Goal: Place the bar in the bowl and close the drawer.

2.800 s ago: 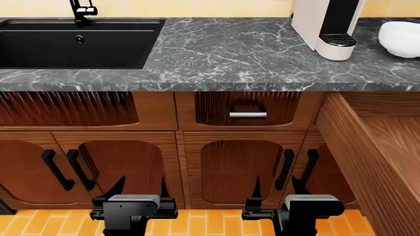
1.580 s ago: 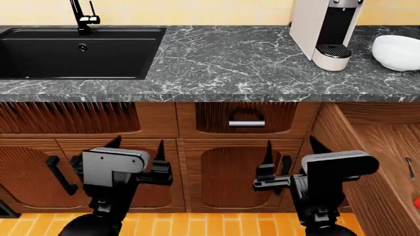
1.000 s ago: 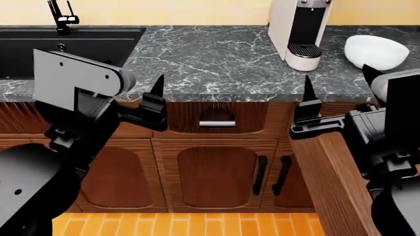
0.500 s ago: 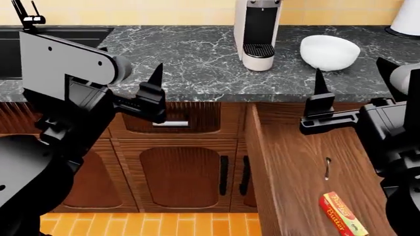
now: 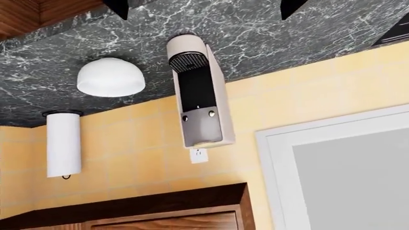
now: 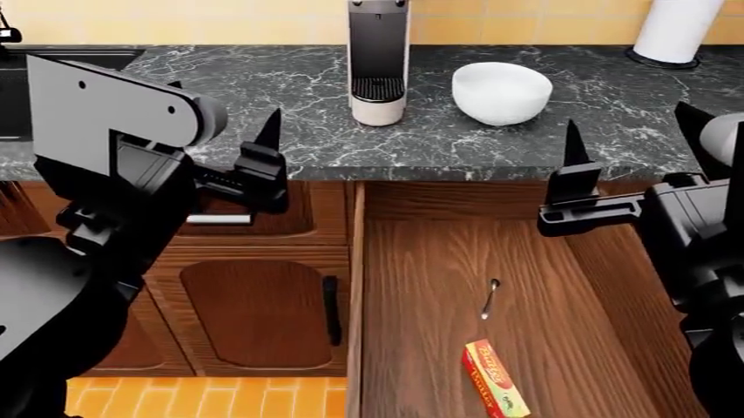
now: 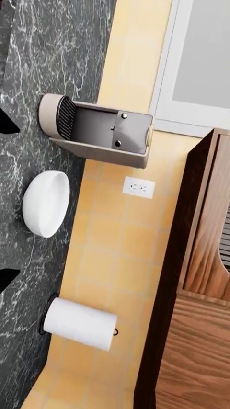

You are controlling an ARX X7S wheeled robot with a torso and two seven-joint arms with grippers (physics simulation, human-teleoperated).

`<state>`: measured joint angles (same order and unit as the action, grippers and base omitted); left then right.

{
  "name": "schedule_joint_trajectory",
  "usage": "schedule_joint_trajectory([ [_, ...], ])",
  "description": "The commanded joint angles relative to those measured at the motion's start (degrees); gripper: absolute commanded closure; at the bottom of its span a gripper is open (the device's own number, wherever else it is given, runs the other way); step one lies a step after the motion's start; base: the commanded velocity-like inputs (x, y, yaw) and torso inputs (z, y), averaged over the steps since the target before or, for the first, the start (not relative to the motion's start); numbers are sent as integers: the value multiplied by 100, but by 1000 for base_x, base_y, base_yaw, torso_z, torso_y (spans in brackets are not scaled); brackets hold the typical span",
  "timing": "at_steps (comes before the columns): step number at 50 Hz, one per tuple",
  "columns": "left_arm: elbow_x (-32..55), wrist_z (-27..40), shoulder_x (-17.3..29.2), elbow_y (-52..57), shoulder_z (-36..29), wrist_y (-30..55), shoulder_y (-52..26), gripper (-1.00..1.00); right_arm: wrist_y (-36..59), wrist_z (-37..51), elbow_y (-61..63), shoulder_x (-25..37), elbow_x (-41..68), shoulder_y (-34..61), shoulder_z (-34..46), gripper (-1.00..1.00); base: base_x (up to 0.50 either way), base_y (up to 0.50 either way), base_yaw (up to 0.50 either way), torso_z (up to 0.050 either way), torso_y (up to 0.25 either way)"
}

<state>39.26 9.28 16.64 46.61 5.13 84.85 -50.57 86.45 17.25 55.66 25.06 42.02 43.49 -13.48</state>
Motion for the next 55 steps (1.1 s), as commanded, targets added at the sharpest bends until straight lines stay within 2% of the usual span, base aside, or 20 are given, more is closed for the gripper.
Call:
schedule_joint_trajectory([
  [1, -46, 118, 112, -69, -48, -200, 46, -100, -23, 129, -12, 80, 197, 31, -34, -100, 0, 0, 0, 26, 0],
  [14, 39, 145, 162, -37, 44, -291, 34, -100, 249, 388, -106, 64, 691, 304, -206, -100, 1, 0, 0, 0, 0],
  [33, 130, 211, 220, -59, 33, -359, 48, -100, 90, 728, -179, 205, 1092, 284, -158, -100, 479, 0, 0, 0, 0],
  [40, 168, 242, 244, -58, 47, -364, 66, -100, 148, 835, -220, 192, 1293, 316, -191, -100, 7, 0, 0, 0, 0],
  [43, 166, 248, 249, -78, 31, -407, 94, -100, 323, 1051, -356, 171, 1750, 348, -350, -100, 0, 0, 0, 0, 0],
  [49, 151, 264, 278, -117, -14, -491, 159, -100, 297, 2302, -944, 485, 3735, 402, -465, -100, 0, 0, 0, 0, 0],
  [55, 173, 281, 290, -127, 13, -537, 232, -100, 90, 3288, -1460, 980, 5355, 344, -222, -100, 0, 0, 0, 0, 0],
])
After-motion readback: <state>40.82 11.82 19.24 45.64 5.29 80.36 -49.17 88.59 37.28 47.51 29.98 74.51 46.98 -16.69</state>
